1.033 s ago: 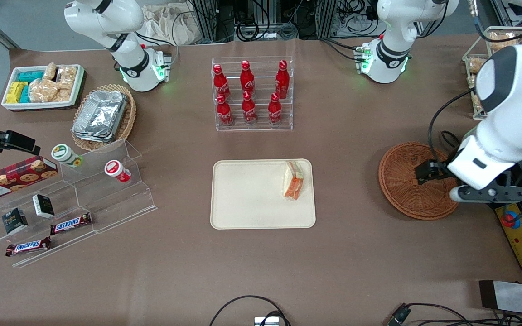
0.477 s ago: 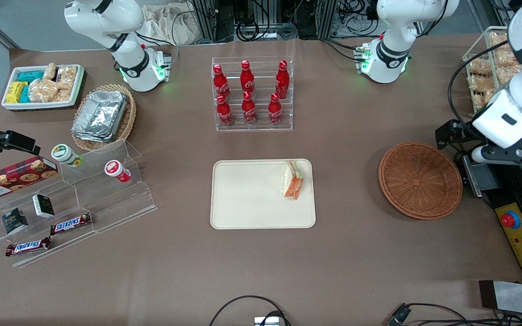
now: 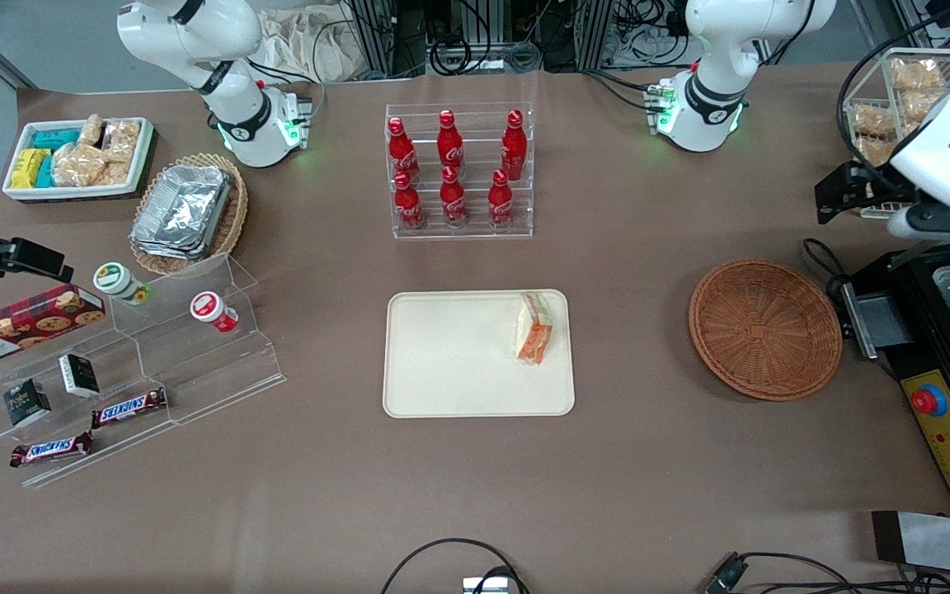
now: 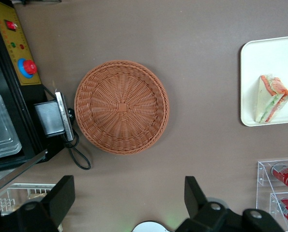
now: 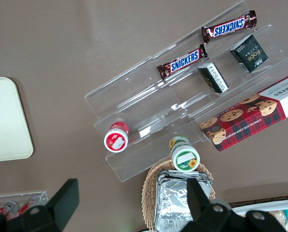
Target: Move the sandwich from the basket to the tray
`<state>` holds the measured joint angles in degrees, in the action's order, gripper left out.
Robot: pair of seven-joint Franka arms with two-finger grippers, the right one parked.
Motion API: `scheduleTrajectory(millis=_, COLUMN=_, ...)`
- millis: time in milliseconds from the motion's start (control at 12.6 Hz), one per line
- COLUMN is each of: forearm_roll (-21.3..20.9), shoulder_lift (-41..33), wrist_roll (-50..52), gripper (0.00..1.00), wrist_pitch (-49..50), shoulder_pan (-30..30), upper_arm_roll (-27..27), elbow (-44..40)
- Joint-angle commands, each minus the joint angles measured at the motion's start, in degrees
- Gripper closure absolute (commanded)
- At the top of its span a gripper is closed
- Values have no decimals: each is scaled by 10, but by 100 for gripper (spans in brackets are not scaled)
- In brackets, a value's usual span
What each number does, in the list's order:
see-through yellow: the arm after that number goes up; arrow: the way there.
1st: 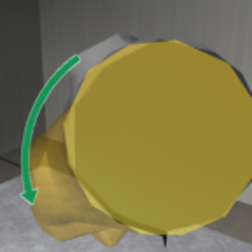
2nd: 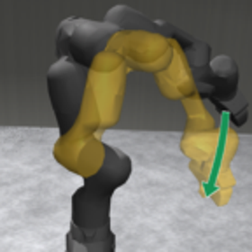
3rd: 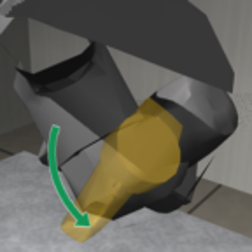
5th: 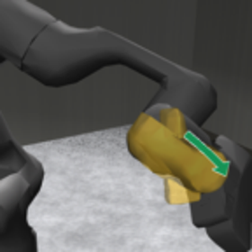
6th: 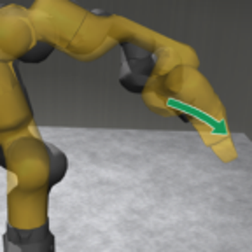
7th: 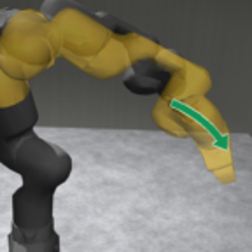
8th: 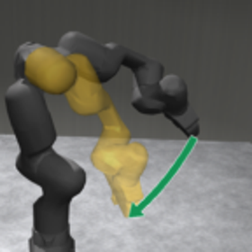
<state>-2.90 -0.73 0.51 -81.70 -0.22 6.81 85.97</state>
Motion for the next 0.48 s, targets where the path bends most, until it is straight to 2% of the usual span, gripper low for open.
scheduleTrajectory(millis=0, forearm_roll=3, shoulder_lift=-10, wrist_roll=-9, gripper=0, wrist_pitch=11, shoulder_pan=6, upper_arm_roll=-9, elbow=6)
scheduleTrajectory(millis=397, forearm_roll=10, shoulder_lift=-10, wrist_roll=-2, gripper=0, wrist_pitch=12, shoulder_pan=7, upper_arm_roll=-9, elbow=10)
